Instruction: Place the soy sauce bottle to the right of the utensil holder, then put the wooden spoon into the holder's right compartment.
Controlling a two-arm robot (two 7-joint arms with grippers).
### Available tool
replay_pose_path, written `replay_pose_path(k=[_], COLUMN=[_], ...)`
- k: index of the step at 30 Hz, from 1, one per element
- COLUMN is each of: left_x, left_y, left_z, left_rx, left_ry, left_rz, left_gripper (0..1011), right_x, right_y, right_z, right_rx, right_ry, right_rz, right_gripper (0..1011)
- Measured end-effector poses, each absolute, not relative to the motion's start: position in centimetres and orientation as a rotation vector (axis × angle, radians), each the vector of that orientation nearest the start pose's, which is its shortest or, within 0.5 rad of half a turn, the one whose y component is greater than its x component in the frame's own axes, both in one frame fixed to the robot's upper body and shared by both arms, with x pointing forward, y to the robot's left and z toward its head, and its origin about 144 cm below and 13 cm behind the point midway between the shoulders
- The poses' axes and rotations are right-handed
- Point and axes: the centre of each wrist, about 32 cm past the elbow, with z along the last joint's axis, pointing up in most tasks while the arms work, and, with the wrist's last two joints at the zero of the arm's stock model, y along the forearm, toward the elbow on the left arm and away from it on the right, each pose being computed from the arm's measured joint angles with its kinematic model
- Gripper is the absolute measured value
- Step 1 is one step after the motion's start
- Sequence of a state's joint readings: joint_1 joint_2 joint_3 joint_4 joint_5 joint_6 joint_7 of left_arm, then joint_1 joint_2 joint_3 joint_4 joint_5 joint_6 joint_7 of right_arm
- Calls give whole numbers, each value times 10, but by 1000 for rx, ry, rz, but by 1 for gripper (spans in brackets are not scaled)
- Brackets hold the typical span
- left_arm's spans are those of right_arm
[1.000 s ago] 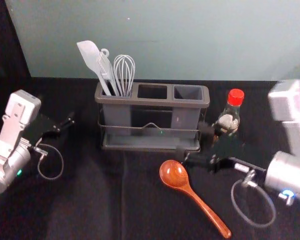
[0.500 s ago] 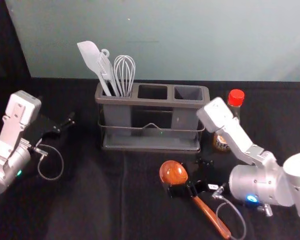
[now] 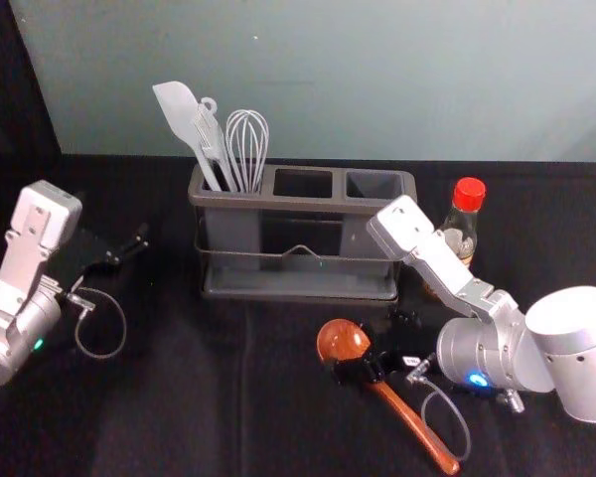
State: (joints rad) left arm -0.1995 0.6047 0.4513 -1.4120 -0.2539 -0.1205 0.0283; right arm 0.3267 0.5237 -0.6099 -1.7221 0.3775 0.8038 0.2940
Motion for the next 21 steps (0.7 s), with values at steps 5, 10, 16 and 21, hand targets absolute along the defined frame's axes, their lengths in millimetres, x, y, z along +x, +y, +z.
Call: replay_pose_path(k=[5,10,16,21], left_x=[489,489,489,489], left_y=[310,310,310,310], left_z=[1140,1140,1140,1140], left_rx=[304,304,304,304], left_ry=[-285,-285,-285,-285], left_rz=[1248,1248,1248,1248], left_gripper=[1005,1005,1005,1005], right_x=[488,493,496,498], right_y=[-190,-185,-182,-180], right_z=[1223,1221,1219,1217], right_rx=[-698,-700,-705,-709], right_ry=[230,225,217,217], right_rz=[-742,-730,-730,-732], right_gripper=[1000,1000,1000,1000])
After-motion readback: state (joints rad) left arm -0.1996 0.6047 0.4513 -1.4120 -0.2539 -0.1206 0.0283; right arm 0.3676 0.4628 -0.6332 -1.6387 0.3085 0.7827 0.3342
